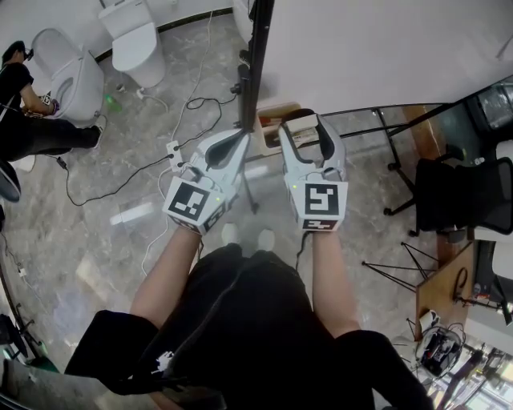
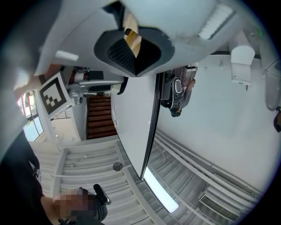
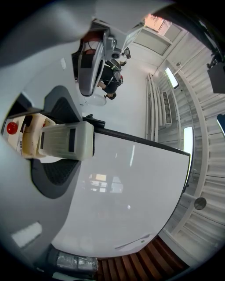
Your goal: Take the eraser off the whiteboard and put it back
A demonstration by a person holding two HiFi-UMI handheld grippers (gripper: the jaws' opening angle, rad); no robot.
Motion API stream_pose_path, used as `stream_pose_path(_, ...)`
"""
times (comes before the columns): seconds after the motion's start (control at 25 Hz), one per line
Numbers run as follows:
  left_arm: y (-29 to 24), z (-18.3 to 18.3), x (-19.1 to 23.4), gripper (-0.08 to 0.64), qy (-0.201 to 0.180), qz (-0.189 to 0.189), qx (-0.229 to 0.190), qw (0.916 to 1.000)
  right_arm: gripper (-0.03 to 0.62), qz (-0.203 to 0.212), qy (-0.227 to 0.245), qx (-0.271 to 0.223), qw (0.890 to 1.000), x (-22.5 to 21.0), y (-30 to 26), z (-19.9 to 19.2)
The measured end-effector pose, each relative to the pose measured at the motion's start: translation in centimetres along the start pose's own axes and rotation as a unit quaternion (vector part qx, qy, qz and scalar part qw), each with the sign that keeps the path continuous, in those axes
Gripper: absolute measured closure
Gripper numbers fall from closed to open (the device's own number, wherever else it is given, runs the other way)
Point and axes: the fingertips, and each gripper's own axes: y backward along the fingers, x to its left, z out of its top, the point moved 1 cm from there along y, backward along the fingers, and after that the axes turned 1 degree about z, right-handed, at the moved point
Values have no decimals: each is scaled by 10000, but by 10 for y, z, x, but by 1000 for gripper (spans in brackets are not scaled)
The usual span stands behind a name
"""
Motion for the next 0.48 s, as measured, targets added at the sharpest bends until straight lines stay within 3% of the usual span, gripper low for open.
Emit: stream_pose_path(0.48,-7,-21,9,555,63,24,153,9999,327,45,-66,44,10000,7,-41,-27)
